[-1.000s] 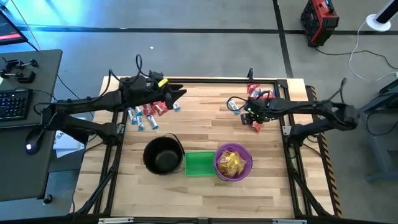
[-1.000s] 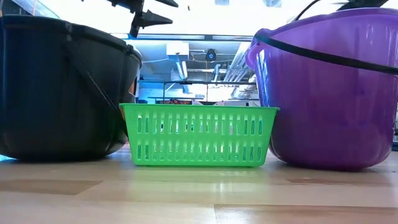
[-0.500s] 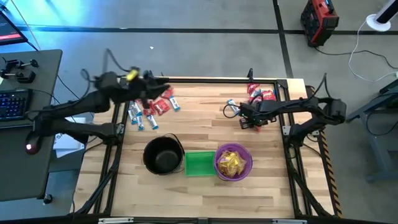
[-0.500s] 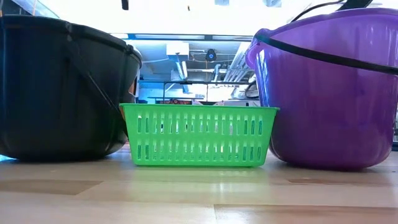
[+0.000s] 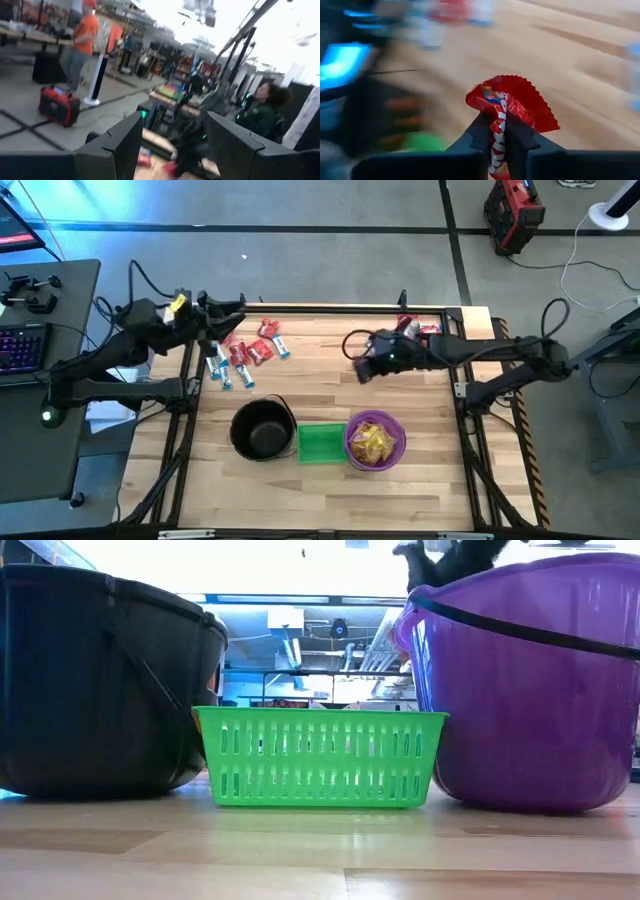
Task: Sort candy by brand, put in halloween buckets
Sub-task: Put the red candy into the green bin
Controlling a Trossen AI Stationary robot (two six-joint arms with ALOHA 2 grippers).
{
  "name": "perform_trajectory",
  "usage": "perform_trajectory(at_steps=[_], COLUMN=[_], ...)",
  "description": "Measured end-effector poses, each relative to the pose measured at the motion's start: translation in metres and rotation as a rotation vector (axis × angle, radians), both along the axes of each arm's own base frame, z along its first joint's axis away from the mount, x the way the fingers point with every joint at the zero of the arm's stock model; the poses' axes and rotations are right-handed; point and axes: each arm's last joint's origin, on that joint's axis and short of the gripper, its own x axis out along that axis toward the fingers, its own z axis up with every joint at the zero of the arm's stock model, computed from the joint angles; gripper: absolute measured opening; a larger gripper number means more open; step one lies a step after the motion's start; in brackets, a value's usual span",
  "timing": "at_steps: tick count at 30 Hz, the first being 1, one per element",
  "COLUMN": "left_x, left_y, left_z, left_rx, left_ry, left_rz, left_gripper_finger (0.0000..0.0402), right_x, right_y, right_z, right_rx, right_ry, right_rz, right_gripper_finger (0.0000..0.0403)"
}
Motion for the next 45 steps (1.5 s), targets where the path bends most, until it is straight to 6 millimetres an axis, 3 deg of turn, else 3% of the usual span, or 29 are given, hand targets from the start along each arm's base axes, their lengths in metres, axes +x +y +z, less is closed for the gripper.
perform_trajectory(at_steps=[3, 6, 12, 18, 24, 28, 33, 39, 45], left_x=[0.003, 0.005, 0.006, 0.006, 0.006, 0.006, 0.006, 0.006, 0.009], left_y=[0.001, 0.002, 0.002, 0.002, 0.002, 0.002, 0.002, 0.002, 0.003], left_z=[-0.005, -0.008, -0.011, -0.011, -0.011, -0.012, -0.013, -0.013, -0.026], left_rx=[-0.016, -0.024, -0.031, -0.032, -0.032, -0.037, -0.054, -0.054, -0.202], left_ry=[0.052, 0.08, 0.103, 0.102, 0.104, 0.118, 0.115, 0.115, 0.205], left_rz=[0.001, 0.001, 0.0, 0.0, 0.0, -0.001, -0.002, -0.002, 0.004], left_gripper_finger=[0.0204, 0.0204, 0.0204, 0.0204, 0.0204, 0.0204, 0.0204, 0.0204, 0.0204], right_x=[0.02, 0.037, 0.068, 0.094, 0.109, 0.111, 0.115, 0.108, 0.089], right_y=[0.024, 0.049, 0.09, 0.108, 0.112, 0.113, 0.111, 0.082, 0.045], right_z=[0.02, 0.021, -0.019, -0.05, -0.05, -0.052, -0.036, 0.004, 0.005], right_rx=[0.022, 0.024, 0.051, 0.096, 0.122, 0.104, 0.034, -0.092, -0.129], right_ry=[-0.157, -0.2, -0.067, 0.023, 0.052, 0.119, 0.095, 0.225, 0.432], right_rz=[0.182, 0.308, 0.44, 0.51, 0.548, 0.586, 0.636, 0.587, 0.494], right_gripper_finger=[0.0008, 0.0015, 0.0042, 0.0047, 0.0072, 0.0129, 0.0204, 0.0231, 0.0232])
